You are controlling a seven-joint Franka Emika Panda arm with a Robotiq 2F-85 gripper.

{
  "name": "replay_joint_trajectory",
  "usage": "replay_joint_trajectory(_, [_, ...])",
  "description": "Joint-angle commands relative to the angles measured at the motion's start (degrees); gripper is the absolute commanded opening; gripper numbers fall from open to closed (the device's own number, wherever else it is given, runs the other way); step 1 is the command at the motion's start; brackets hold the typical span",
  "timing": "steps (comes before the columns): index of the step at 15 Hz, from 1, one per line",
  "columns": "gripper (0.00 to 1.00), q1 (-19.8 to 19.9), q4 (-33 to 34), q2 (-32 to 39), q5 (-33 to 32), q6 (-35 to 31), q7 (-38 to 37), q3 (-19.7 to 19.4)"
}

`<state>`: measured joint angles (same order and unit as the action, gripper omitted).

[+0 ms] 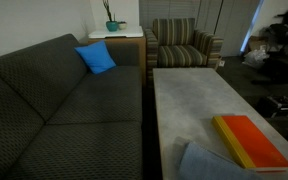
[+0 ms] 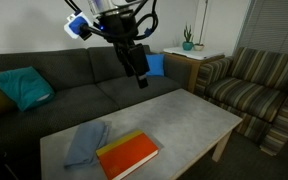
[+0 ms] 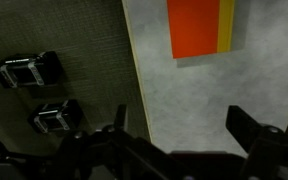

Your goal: Open the cover of the book on the table

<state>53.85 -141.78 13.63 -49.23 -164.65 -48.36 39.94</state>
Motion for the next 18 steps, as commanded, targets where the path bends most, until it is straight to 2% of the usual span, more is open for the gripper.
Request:
replay_joint_trajectory(1, [1.0,0.0,0.0,0.0,0.0,0.0,0.0,0.0])
replay_joint_trajectory(4, [1.0,-0.5,-0.6,-1.8,-0.2,-0.8,-1.8,0.2])
replay_joint_trajectory(5, [1.0,-2.8,-0.2,-3.9,-2.4,-0.1,-7.0,-0.6])
replay_joint_trajectory(7, [1.0,-6.1,2.2,-3.2,-4.4,2.6,-14.5,-0.7])
replay_joint_trajectory(10, [1.0,-12.5,8.8,3.3,-8.7,13.7,-26.9,-2.0])
replay_joint_trajectory(13, [1.0,-17.5,14.6,13.6,-11.7,21.0,-30.7,-4.7])
replay_joint_trajectory(14, [1.0,-26.6,16.0,14.4,-7.5,20.5,-28.3,-13.6])
replay_joint_trajectory(15, [1.0,-29.2,18.0,17.4,-6.9,19.7,-27.8,-16.5])
replay_joint_trajectory(17, [1.0,-38.2,22.8,22.9,-2.4,17.2,-24.8,-26.2])
replay_joint_trajectory(18, [1.0,-41.0,24.8,25.5,1.0,15.7,-21.9,-29.4])
